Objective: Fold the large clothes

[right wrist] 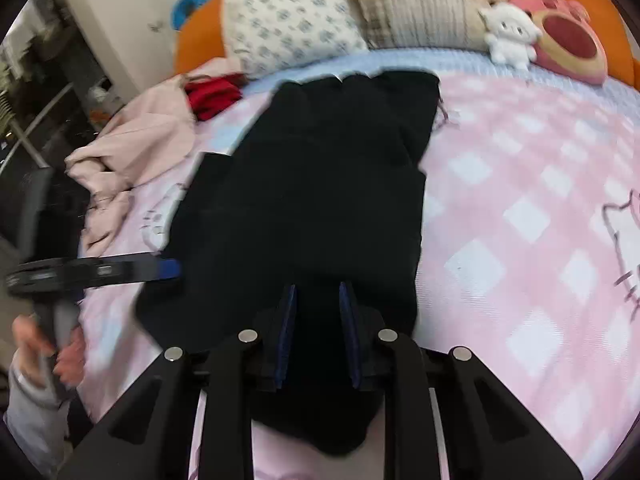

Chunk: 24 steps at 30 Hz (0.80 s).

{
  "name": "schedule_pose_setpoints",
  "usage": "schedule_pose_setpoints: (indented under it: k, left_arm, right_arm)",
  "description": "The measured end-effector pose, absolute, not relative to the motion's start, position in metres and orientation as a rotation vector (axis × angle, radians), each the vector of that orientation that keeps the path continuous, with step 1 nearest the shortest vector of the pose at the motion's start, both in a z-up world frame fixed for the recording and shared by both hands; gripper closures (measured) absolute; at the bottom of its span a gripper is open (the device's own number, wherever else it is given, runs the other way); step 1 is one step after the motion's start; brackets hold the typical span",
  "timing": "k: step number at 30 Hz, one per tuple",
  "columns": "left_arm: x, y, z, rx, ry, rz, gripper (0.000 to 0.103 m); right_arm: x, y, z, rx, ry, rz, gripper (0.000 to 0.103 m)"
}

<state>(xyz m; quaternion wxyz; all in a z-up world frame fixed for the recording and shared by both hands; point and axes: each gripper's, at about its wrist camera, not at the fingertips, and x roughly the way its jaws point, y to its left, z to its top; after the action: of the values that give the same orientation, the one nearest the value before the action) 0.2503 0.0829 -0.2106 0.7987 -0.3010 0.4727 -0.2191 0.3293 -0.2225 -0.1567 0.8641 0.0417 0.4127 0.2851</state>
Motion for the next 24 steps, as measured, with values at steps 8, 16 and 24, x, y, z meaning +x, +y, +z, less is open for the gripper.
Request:
schedule_pose_setpoints:
  k: [8,16,24]
  left_arm:
    - [0.205,0.126,-0.190,-0.738,1.050,-0.430,0.014]
    - [0.189,0.150,-0.243,-0.875,1.144,-0.387,0.014]
    - [0.199,0.136,-0.261,-1.053,1.099,-0.540,0.012]
  right_arm:
    - [0.303,-0.273,-0.131,0.289,0.833,0.629,0.038]
    - [0.306,-0.311,-0.180,0.593,1.114,0.692,0.038]
    - [0.325,-0.287,-0.226,0.841,1.273,0.766,0.035]
